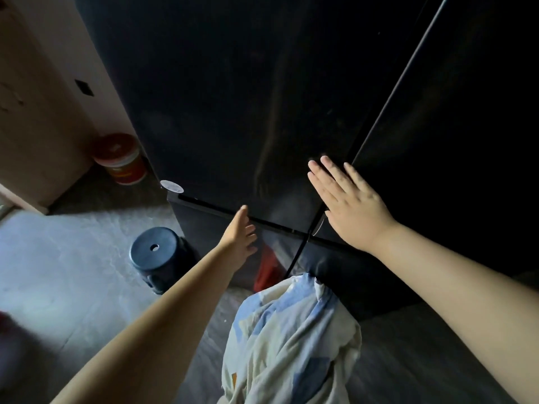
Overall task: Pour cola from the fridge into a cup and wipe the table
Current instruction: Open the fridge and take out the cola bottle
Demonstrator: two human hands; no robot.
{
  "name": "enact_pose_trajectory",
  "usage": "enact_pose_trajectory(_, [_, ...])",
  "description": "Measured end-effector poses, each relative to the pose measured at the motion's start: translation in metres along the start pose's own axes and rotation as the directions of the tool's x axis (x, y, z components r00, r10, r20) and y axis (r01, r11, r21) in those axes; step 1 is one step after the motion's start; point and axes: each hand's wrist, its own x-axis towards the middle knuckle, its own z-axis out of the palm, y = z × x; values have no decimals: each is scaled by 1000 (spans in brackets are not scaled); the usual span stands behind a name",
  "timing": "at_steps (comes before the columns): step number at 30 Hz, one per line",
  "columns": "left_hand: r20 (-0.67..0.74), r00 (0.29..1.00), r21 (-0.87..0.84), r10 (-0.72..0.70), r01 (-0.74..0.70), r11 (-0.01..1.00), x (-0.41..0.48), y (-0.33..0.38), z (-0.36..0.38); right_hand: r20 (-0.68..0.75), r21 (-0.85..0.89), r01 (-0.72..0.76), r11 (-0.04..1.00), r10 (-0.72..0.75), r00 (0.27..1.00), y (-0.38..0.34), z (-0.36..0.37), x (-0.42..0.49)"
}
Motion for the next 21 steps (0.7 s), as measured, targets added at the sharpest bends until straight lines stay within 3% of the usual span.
enact_pose_trajectory(1, [51, 997, -205, -63, 72, 976, 12, -1, -2, -12, -7, -10, 1000, 9, 1000, -1, 2, 0])
enact_pose_trajectory(3, [130, 984, -449, -126, 171, 877, 35, -6, -3, -30, -37, -26, 999, 25, 999, -4, 6, 1])
enact_pose_trajectory(7, [187, 971, -650, -148, 235, 722, 67, -20, 4, 14, -45, -30, 999, 30, 999, -9, 6, 4])
enact_pose_trajectory(14, [182, 979, -790, -95, 203, 578, 78, -21, 24, 52, -3, -36, 999, 37, 998, -12, 2, 6])
enact_pose_trajectory(21, [143, 983, -786, -111, 181, 591, 69, -17, 26, 118, -74, -57, 996, 66, 991, -15, -8, 7])
